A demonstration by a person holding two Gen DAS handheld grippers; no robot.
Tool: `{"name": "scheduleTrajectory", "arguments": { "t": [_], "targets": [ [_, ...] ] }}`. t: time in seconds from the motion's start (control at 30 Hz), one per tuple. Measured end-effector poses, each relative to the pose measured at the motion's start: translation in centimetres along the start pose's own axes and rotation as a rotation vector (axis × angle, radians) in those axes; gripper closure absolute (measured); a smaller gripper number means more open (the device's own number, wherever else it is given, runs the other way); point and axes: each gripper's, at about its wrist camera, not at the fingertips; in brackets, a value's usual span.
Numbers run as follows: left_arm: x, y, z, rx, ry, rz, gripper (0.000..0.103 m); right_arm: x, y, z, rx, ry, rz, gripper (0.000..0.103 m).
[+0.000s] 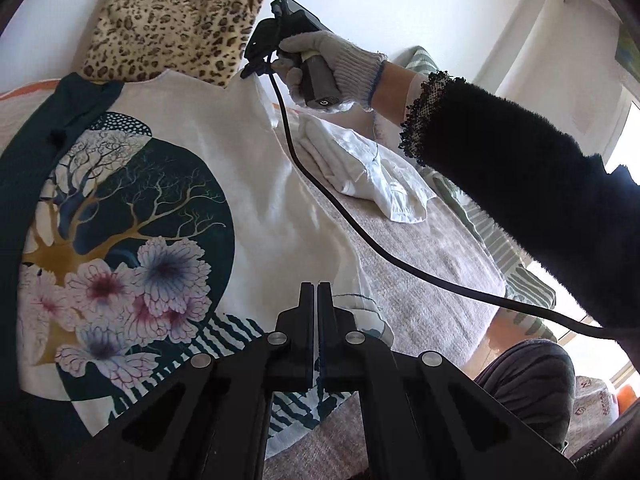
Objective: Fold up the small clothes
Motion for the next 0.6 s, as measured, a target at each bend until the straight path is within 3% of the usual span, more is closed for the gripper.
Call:
{"name": "scheduleTrajectory", "arguments": {
  "t": [0.27,0.3,0.33,0.37,0.4,0.6],
  "targets": [
    [-0.1,-0.7,-0.9,-0.012,0.032,-0.007,0.101,-7.0,0.0,0.0,-0.006,-0.136,-0.064,0.102],
    [-0.1,-0.4,-0.8,-0.012,0.033,-0.013,0.099,-7.1,-0.1,-0.2,-0.007,-0.143,-0.067,0.102],
    [0.0,0.0,-0.7,-0.022,0.031,-0.026,0.089,-7.2,-0.2,-0.3,-0.009,-0.147,-0.069,0.102],
    [0.0,0.5,-0.6,-0.037,0.028,-0.034,0.07,-7.3,-0.1,-0.3,-0.011,-0.148,-0.072,0.102],
    [0.1,1.1,-0.5,-0.045,0.031,-0.047,0.066,-7.4,0.0,-0.3,-0.013,-0.148,-0.073,0.102],
    [1.0,5.3,-0.4,-0.157,0.047,-0.081,0.064,-6.6,-0.5,0.1,-0.004,-0.131,-0.081,0.102]
  ]
}}
Point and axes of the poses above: each gripper's, at about its wrist camera, not at the fingertips, and y roughly the way its jaws point, x to its right, z to its top, and after that the axes turned 10 degrees about -z, right-handed
